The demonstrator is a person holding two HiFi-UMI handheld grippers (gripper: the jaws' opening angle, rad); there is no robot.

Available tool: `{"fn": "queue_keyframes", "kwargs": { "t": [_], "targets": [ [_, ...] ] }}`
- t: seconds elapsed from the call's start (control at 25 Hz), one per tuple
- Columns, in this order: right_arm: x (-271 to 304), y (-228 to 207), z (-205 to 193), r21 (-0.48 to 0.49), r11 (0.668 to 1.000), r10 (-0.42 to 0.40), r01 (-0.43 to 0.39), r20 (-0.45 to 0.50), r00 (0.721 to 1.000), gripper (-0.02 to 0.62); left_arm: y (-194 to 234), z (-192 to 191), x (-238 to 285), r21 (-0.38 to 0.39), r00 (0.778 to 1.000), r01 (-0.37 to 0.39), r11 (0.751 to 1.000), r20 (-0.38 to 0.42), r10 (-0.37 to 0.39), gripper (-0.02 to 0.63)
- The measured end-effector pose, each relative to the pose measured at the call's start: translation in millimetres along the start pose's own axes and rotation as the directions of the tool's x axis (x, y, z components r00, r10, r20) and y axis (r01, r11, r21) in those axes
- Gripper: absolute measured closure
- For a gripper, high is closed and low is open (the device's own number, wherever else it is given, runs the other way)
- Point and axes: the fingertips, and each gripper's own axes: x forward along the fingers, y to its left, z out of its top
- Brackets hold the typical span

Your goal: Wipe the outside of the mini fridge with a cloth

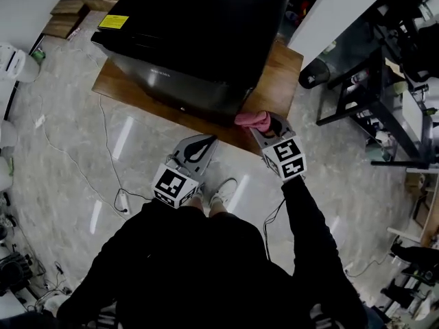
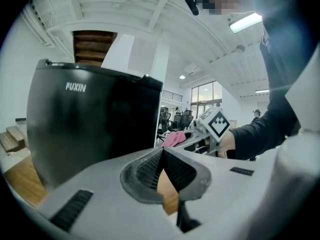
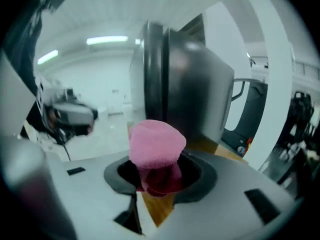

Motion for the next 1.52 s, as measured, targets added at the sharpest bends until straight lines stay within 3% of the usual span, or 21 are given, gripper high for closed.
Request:
{"fn": "queue_keyframes", "kwargs": {
  "t": [0.08,0.16,0.44,0.56,0.8,1.52],
  "targets": [
    [-37,22,38,0.145,0.986,0.063,-0.082,0.131,0.989,0.449,-9,24,-14,0.021,0.999,0.026,0.999,0.022,-0.026,0.6],
    [-70,42,71,0.192,0.972,0.087,-0.136,0.244,0.966,0.449,-18,42,-29,0.014,0.998,0.052,0.999,0.039,-0.052,0.6],
    [-133,89,131,0.121,0.979,0.101,-0.167,0.426,0.899,0.449,-41,80,-74,0.001,0.995,0.081,0.997,0.052,-0.081,0.6],
    [-139,107,134,0.114,0.979,0.104,-0.171,0.447,0.888,0.451,-45,92,-85,0.008,0.993,0.087,0.996,0.074,-0.087,0.6],
    [-141,128,136,0.09,0.982,0.113,-0.167,0.43,0.896,0.451,-48,108,-94,0.009,0.992,0.088,0.996,0.092,-0.088,0.6],
    [-157,134,145,0.092,0.985,0.082,-0.144,0.481,0.873,0.449,-58,115,-102,0.044,0.99,0.098,0.994,0.099,-0.102,0.6]
  ]
}}
